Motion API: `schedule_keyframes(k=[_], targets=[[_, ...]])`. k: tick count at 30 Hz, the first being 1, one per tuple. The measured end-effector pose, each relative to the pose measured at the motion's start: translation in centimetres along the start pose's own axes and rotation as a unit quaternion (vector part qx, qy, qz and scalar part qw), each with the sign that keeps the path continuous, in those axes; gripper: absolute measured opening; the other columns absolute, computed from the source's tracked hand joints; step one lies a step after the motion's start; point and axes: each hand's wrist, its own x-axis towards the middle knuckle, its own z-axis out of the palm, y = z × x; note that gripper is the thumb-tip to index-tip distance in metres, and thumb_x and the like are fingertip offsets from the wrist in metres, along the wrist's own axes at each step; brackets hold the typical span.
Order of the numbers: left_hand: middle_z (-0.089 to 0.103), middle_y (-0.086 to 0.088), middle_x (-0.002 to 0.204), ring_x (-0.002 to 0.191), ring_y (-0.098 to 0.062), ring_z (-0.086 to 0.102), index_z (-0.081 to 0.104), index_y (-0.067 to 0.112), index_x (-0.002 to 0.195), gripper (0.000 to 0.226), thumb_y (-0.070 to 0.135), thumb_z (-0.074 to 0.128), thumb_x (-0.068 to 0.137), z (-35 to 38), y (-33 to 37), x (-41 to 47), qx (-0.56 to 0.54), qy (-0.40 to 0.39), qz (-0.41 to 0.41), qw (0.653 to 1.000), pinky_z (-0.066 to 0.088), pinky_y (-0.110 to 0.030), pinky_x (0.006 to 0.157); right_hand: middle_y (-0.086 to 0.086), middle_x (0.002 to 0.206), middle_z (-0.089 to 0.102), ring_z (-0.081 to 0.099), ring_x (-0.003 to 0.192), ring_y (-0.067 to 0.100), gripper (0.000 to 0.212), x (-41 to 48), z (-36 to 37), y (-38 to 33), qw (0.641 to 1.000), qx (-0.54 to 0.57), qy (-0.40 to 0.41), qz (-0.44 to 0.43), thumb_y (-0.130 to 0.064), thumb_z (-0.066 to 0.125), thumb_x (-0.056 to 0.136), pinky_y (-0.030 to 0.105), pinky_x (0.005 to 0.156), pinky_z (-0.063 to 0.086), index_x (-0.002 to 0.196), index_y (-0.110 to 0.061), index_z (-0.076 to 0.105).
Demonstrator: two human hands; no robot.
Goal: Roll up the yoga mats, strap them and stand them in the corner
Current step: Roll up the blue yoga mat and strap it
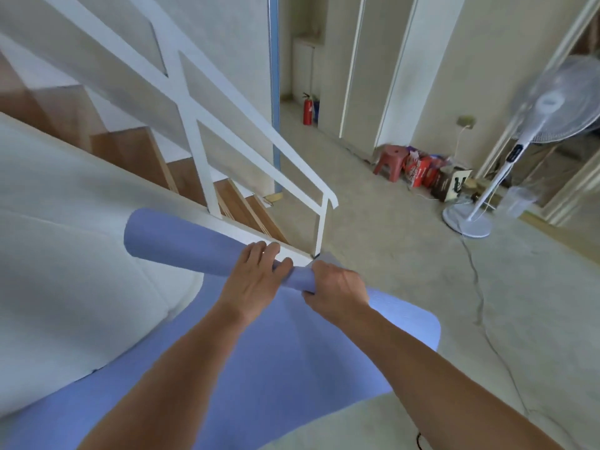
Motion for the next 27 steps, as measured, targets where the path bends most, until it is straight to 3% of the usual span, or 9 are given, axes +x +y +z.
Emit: schedule_keyframes(k=[2, 5, 8, 11, 15, 19, 22, 25, 27], targets=[[0.056, -0.010, 0.086, 0.069, -0.028, 0.055, 0.065, 0.012, 0.089, 0.055, 0.003, 0.086, 0.040, -3.1, 1.0, -1.1, -0.009, -0.059, -0.004, 0.998, 0.037, -0.031, 0.053, 0.001, 0.111, 0.059, 0.058, 0.100, 0.024, 0.036, -2.5, -0.6, -0.3, 0.999, -0.031, 0.018, -0.017, -0.039, 0.059, 0.086, 0.033, 0.076, 0.042, 0.114, -0.018, 0.051], [0.053, -0.007, 0.114, 0.099, -0.026, 0.060, 0.053, 0.015, 0.121, 0.040, 0.024, 0.071, 0.087, -6.8, 2.5, -3.1, 0.007, -0.178, -0.046, 0.983, 0.035, -0.033, 0.063, 0.005, 0.128, 0.047, 0.046, 0.117, 0.027, 0.065, -6.9, -0.7, -1.1, 0.993, -0.102, 0.036, -0.044, -0.050, 0.065, 0.083, 0.038, 0.099, 0.036, 0.134, -0.018, 0.042], [0.059, -0.004, 0.116, 0.103, -0.027, 0.063, 0.052, 0.016, 0.122, 0.030, 0.032, 0.057, 0.097, -10.2, 3.3, -3.8, -0.007, -0.234, -0.083, 0.969, 0.037, -0.031, 0.069, 0.008, 0.132, 0.042, 0.042, 0.121, 0.031, 0.079, -10.1, -1.1, -3.0, 0.989, -0.112, 0.060, -0.070, -0.057, 0.068, 0.081, 0.045, 0.111, 0.028, 0.138, -0.013, 0.037], [0.064, 0.000, 0.103, 0.092, -0.024, 0.062, 0.057, 0.020, 0.110, 0.022, 0.030, 0.060, 0.090, -13.7, 4.4, -3.7, -0.021, -0.273, -0.081, 0.958, 0.037, -0.028, 0.069, 0.007, 0.126, 0.047, 0.045, 0.117, 0.029, 0.066, -11.0, -2.2, -4.0, 0.996, -0.036, 0.066, -0.045, -0.051, 0.070, 0.082, 0.037, 0.104, 0.033, 0.129, -0.013, 0.043], [0.065, 0.002, 0.097, 0.089, -0.021, 0.062, 0.062, 0.021, 0.108, 0.031, 0.032, 0.073, 0.081, -17.6, 4.5, -3.7, -0.063, -0.289, -0.076, 0.952, 0.044, -0.030, 0.071, 0.004, 0.110, 0.063, 0.061, 0.100, 0.026, 0.040, -11.3, -5.0, -4.4, 0.998, 0.007, 0.052, -0.033, -0.042, 0.064, 0.086, 0.032, 0.074, 0.044, 0.114, -0.016, 0.053], [0.056, -0.001, 0.120, 0.110, -0.025, 0.058, 0.049, 0.021, 0.125, 0.056, 0.034, 0.077, 0.079, -18.7, 3.6, -5.7, 0.083, -0.163, -0.015, 0.983, 0.043, -0.035, 0.083, -0.001, 0.087, 0.060, 0.058, 0.079, 0.024, 0.022, -11.5, -7.7, -5.3, 0.999, -0.038, 0.024, -0.025, -0.037, 0.055, 0.090, 0.029, 0.065, 0.041, 0.102, -0.020, 0.057], [0.057, -0.004, 0.121, 0.110, -0.027, 0.057, 0.046, 0.017, 0.127, 0.050, 0.024, 0.070, 0.085, -17.6, 3.8, -8.1, 0.100, -0.105, -0.066, 0.987, 0.042, -0.035, 0.079, -0.002, 0.083, 0.056, 0.054, 0.077, 0.022, 0.009, -11.5, -9.2, -7.0, 0.999, -0.033, -0.015, -0.033, -0.031, 0.054, 0.087, 0.029, 0.064, 0.041, 0.088, -0.022, 0.051], [0.065, -0.002, 0.105, 0.094, -0.025, 0.064, 0.054, 0.019, 0.115, 0.026, 0.019, 0.058, 0.089, -17.8, 2.5, -9.8, 0.008, -0.175, -0.114, 0.978, 0.039, -0.032, 0.068, -0.002, 0.086, 0.061, 0.058, 0.078, 0.022, 0.014, -12.0, -8.9, -8.8, 0.997, -0.034, -0.008, -0.062, -0.032, 0.058, 0.084, 0.029, 0.063, 0.042, 0.093, -0.023, 0.054], [0.064, -0.001, 0.097, 0.086, -0.023, 0.062, 0.058, 0.020, 0.103, 0.019, 0.023, 0.061, 0.085, -18.6, 0.9, -10.5, -0.086, -0.253, -0.146, 0.952, 0.041, -0.032, 0.066, -0.001, 0.083, 0.063, 0.061, 0.073, 0.023, 0.040, -12.6, -7.1, -9.9, 0.981, -0.098, 0.119, -0.117, -0.042, 0.078, 0.069, 0.029, 0.059, 0.042, 0.097, -0.020, 0.060]])
